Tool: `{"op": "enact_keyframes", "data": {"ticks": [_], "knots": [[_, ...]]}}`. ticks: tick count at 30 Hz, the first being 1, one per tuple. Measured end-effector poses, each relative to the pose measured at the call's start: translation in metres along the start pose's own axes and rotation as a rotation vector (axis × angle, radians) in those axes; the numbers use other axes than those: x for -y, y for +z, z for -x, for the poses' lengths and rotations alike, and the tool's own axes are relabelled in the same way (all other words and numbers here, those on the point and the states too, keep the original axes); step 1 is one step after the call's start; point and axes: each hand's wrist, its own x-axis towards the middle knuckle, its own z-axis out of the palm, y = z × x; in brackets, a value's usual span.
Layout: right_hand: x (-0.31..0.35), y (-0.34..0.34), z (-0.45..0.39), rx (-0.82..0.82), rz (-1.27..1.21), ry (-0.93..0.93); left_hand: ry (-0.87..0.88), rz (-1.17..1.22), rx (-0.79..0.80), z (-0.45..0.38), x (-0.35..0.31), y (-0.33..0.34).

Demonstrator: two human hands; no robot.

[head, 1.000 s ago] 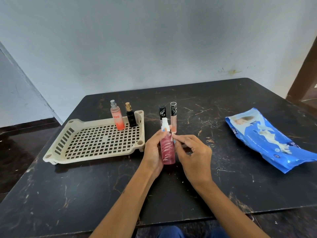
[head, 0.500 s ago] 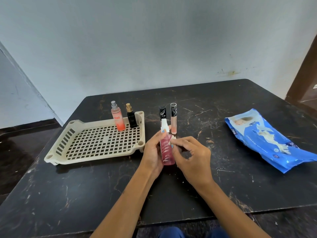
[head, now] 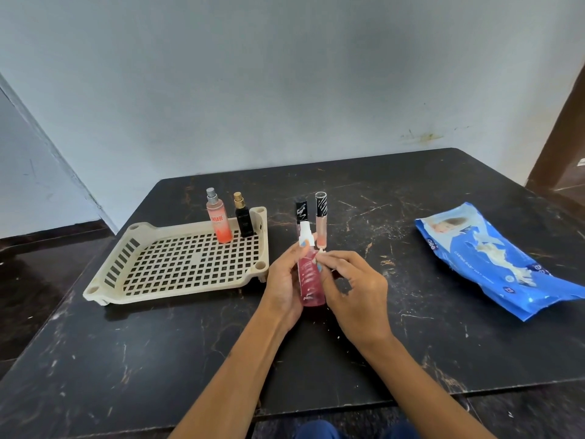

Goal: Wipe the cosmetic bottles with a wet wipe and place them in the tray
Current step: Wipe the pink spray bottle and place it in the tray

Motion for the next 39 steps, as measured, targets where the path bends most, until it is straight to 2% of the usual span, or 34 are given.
{"op": "enact_keyframes", "data": {"ticks": [10,19,27,32,39], "knots": [[-0.0078,-0.0003,0.0050,0.012,0.032,0.022,0.033,-0.075,-0.071,0.0002,0.0006,0.0052],[-0.0006,-0.0042,0.0036,-0.006,-0.031,0.031,0.000,-0.025,-0.055,0.0030,-0.0006,0.0050],[0.0004,-0.0064,0.0024,-0.024,-0.032,0.073,0.061,-0.075,0.010,0.0030,0.0007,0.0042],[0.0004,-0.0054,0.0036,-0.018,-0.055,0.084,0.083,-0.063,-0.024,0.0010,0.0003,0.0045],[-0.0003,-0.0008,0.0023,-0.052,-0.013,0.027,0.101,-0.062,-0.002,0.0004,0.0036,0.0023]]}}
